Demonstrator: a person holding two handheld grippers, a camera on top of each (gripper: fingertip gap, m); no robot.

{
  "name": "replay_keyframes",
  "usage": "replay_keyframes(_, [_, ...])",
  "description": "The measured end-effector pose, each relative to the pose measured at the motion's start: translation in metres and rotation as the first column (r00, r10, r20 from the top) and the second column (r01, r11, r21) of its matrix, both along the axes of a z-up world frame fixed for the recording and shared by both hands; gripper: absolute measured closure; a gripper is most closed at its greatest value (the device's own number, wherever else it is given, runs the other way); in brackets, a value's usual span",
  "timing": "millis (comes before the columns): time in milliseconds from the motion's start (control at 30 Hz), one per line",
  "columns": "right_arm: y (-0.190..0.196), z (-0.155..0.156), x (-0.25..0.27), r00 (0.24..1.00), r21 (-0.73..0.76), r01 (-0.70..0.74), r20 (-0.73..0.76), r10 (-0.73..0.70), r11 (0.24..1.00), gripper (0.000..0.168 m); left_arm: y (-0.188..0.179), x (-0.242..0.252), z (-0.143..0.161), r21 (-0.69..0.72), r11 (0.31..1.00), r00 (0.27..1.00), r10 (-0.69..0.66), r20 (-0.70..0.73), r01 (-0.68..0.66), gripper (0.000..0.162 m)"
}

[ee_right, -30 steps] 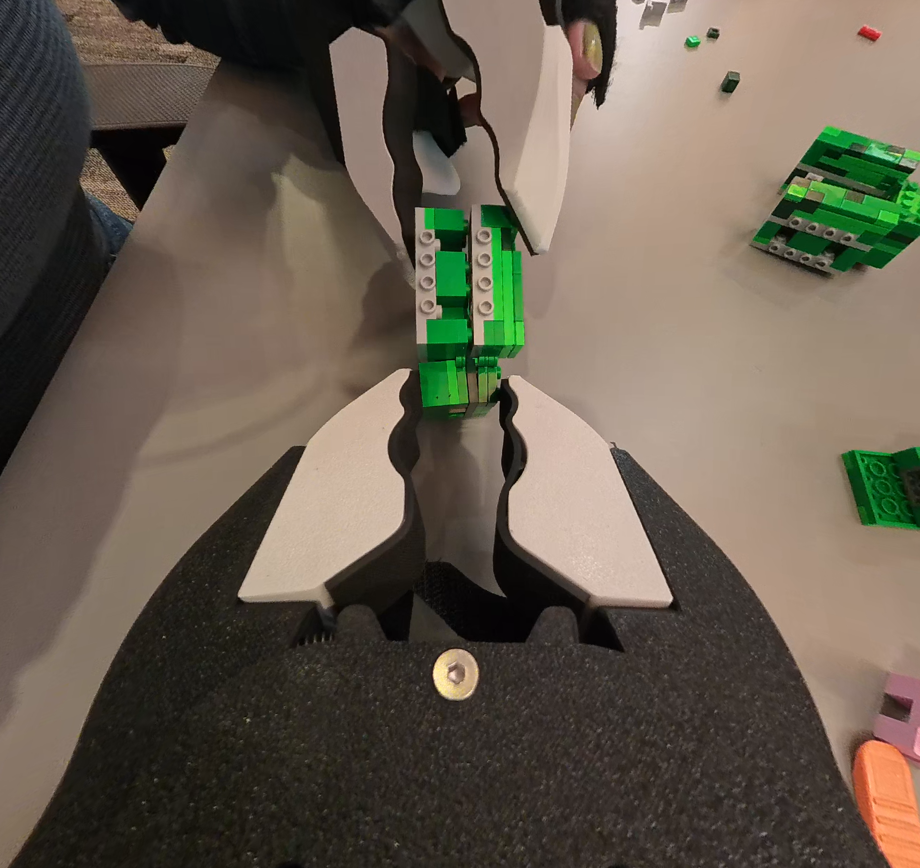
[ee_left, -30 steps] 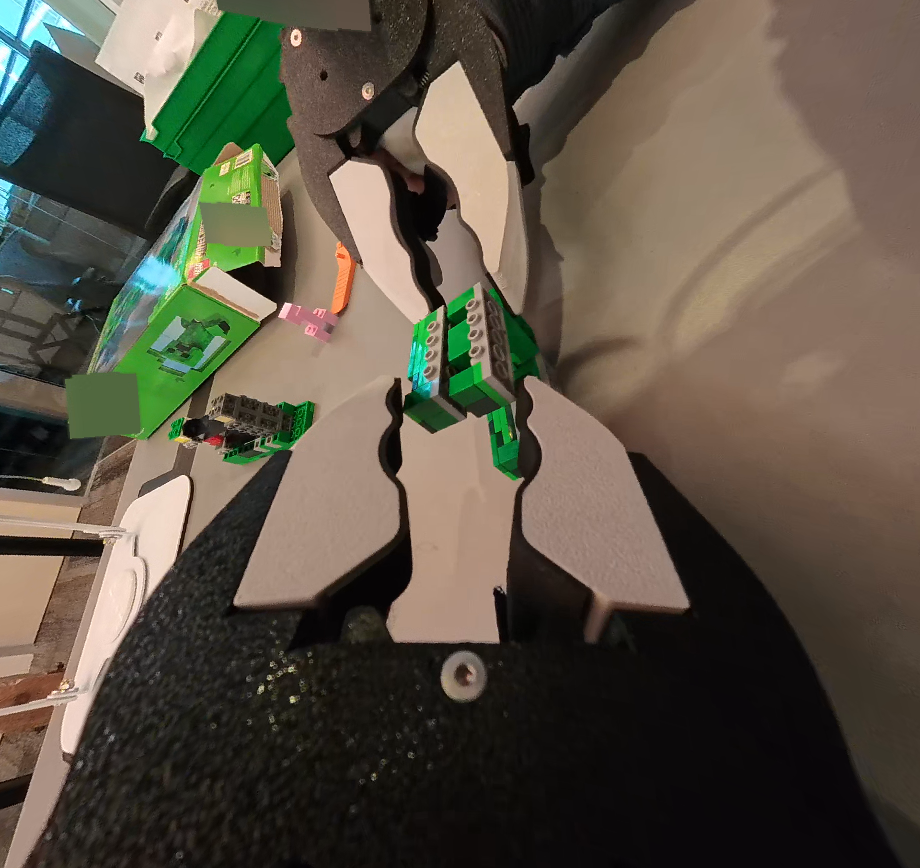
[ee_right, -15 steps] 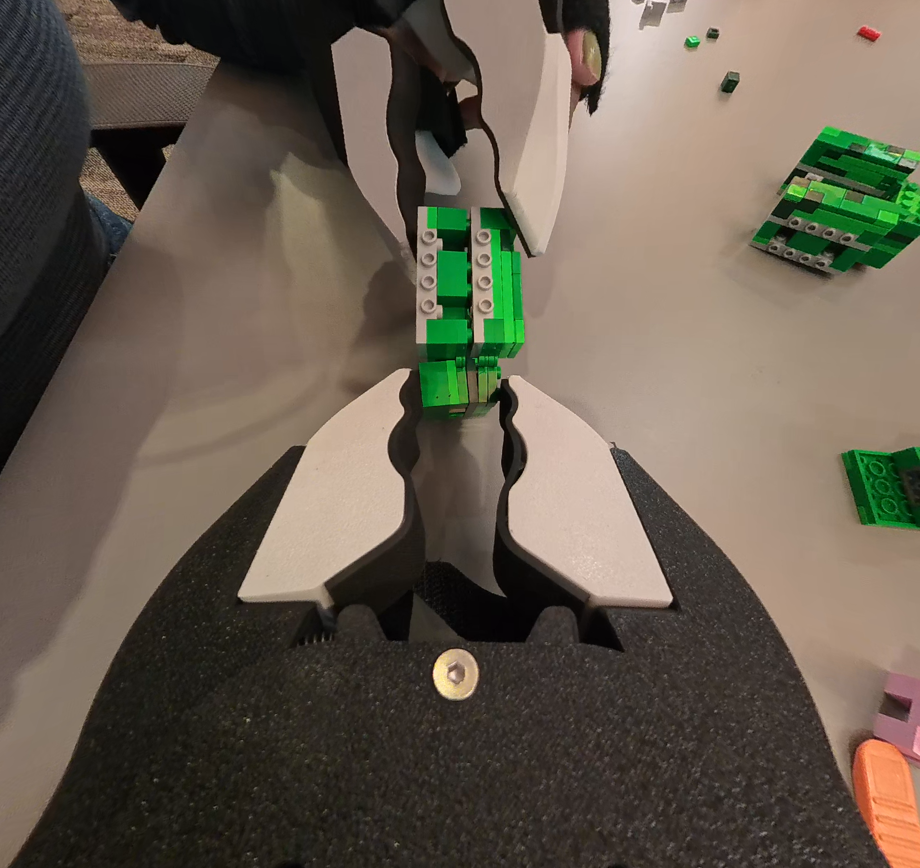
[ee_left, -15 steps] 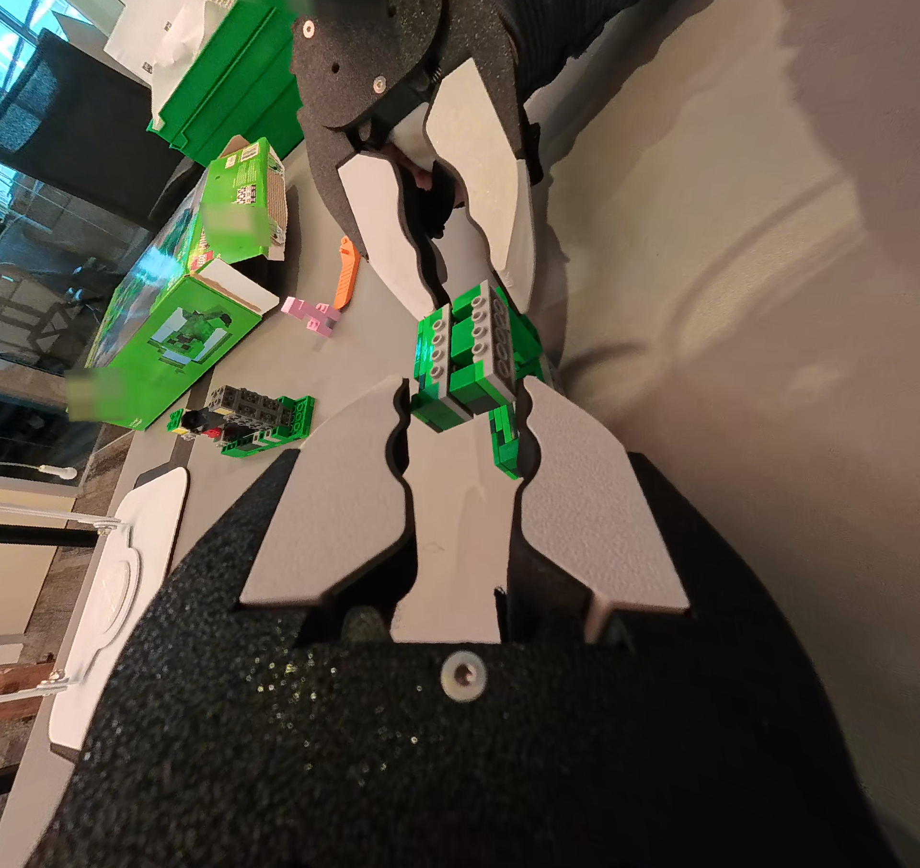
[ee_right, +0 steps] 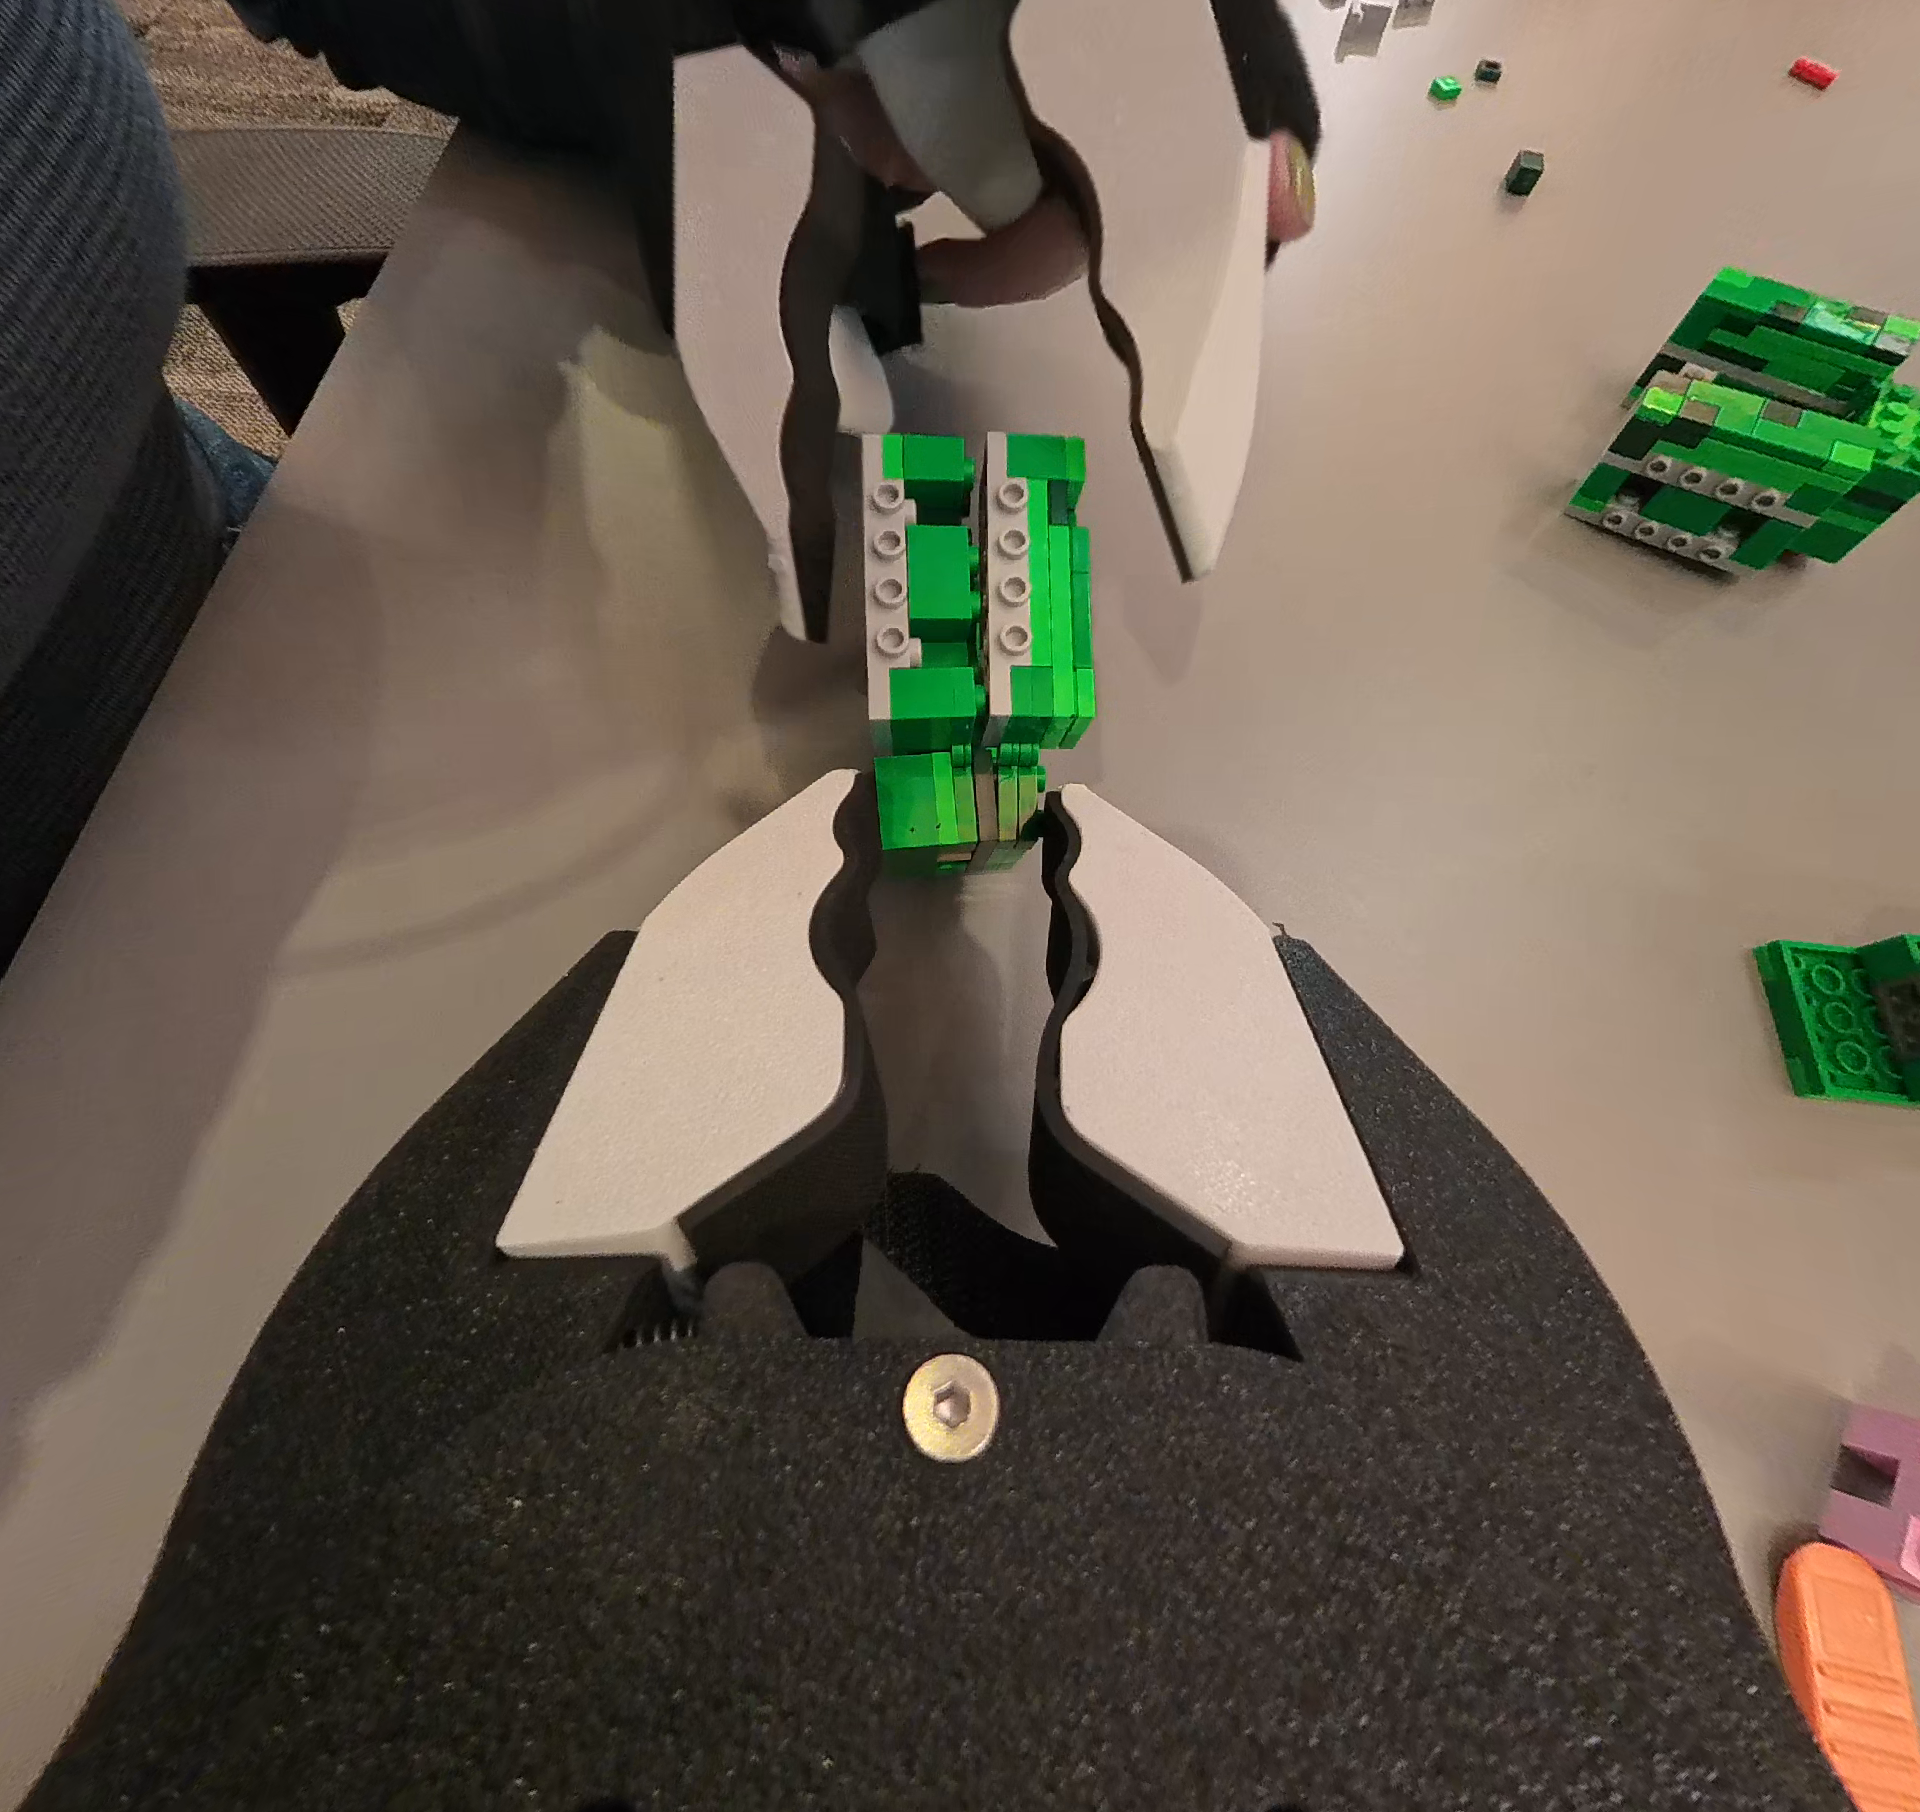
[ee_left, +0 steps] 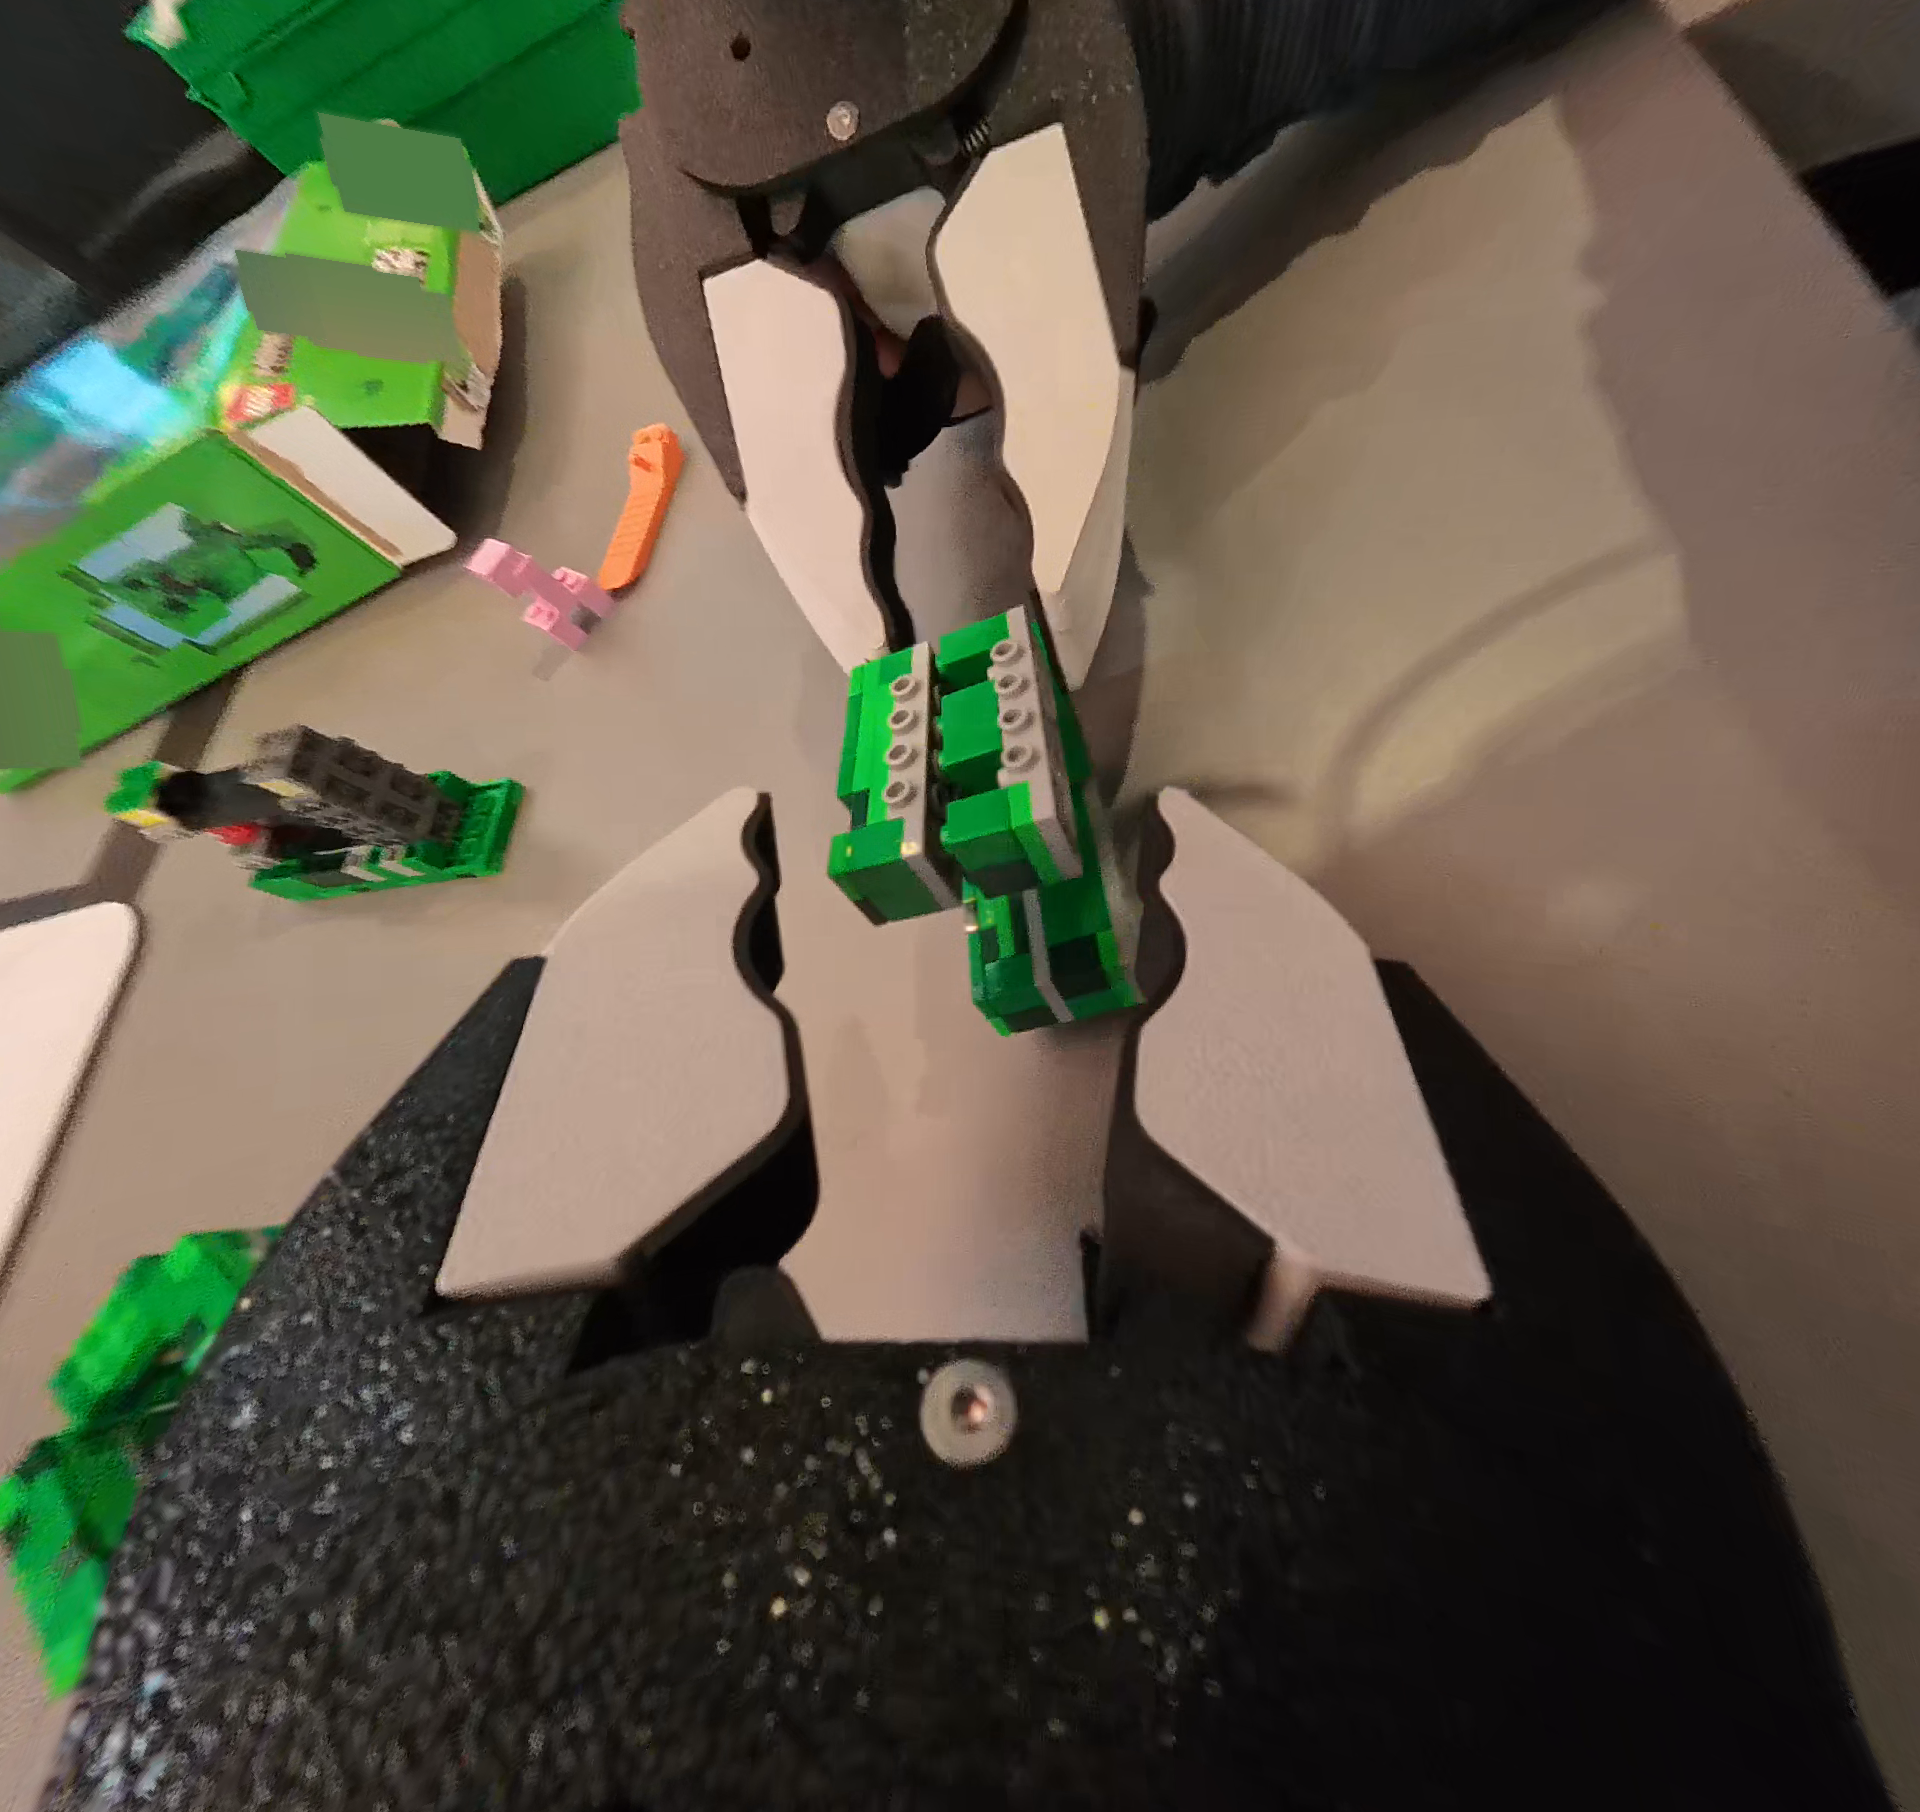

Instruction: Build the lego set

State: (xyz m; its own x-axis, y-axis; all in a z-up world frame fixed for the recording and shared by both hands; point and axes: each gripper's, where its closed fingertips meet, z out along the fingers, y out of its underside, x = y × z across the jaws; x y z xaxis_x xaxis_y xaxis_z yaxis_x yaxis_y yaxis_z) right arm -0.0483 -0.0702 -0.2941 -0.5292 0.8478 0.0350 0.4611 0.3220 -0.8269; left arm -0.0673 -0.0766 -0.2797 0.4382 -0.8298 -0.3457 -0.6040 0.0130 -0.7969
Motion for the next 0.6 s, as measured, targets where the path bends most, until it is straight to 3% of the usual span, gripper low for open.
replay_keyframes(300, [-0.0005,0.0001,0.0001,1.0,0.007,-0.001,-0.002,0.001,1.0,0.138,-0.0008,0.0031,-0.0023,-0.155,0.988,0.995,0.021,0.095,-0.006,0.117])
replay_keyframes(600, [-0.0009,0.0002,0.0004,1.0,0.012,-0.004,0.0,0.004,1.0,0.138,-0.0005,0.0063,-0.0009,-0.193,0.981,0.991,0.031,0.13,-0.005,0.119])
